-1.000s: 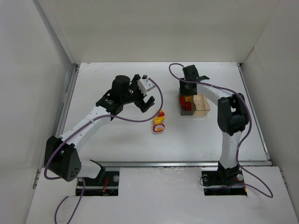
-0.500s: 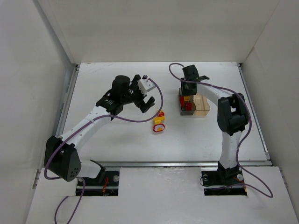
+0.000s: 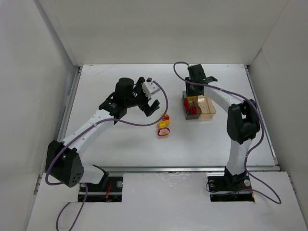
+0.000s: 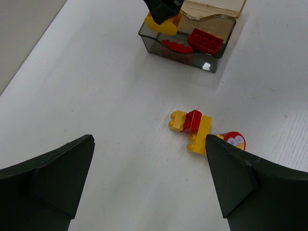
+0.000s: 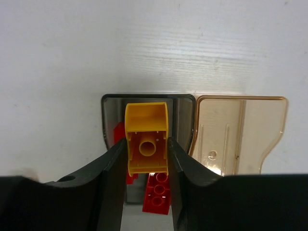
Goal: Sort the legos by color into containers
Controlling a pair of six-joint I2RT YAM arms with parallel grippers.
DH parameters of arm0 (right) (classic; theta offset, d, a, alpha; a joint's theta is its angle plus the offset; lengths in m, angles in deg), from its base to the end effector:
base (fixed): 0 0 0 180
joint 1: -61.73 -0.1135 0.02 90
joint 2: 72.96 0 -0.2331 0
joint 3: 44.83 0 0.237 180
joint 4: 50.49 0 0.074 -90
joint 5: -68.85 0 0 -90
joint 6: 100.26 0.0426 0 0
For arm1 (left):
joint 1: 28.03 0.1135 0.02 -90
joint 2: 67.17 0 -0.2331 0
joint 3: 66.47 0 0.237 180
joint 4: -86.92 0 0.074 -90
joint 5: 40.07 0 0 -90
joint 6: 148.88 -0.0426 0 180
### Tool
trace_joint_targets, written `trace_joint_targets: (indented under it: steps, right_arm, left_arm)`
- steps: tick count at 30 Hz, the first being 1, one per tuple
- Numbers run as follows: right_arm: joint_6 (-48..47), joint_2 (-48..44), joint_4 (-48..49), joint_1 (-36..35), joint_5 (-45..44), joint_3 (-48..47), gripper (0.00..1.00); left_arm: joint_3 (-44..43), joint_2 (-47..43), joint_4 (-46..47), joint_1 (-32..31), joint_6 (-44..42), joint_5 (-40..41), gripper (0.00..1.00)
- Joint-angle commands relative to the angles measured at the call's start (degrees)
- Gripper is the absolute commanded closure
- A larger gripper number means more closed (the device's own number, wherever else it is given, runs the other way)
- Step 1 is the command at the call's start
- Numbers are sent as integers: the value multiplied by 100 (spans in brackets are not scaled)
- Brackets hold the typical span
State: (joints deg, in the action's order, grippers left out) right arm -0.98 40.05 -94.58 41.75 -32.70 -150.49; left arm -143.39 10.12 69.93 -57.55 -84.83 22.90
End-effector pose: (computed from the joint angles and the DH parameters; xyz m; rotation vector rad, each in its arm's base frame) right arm 0.3960 0.1349 0.2072 -0.1417 2.4396 -0.0232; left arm 0.2624 -0.1709 0.3060 1.1435 1.4765 -0.4839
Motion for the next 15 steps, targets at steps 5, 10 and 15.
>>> trace_joint_targets:
  steps: [5,10,15]
  right_arm:
    - [65,-781,-54,-58,-295,-40,100]
    - [65,-1315,-124,170,-392,345,100]
    - [-356,-1308,-124,583,-155,751,100]
  left_arm:
    - [56,-189,259,7,82,-207,0]
    - [56,-189,207,7,-76,-207,0]
    - [161,-189,206,7,-76,-207,0]
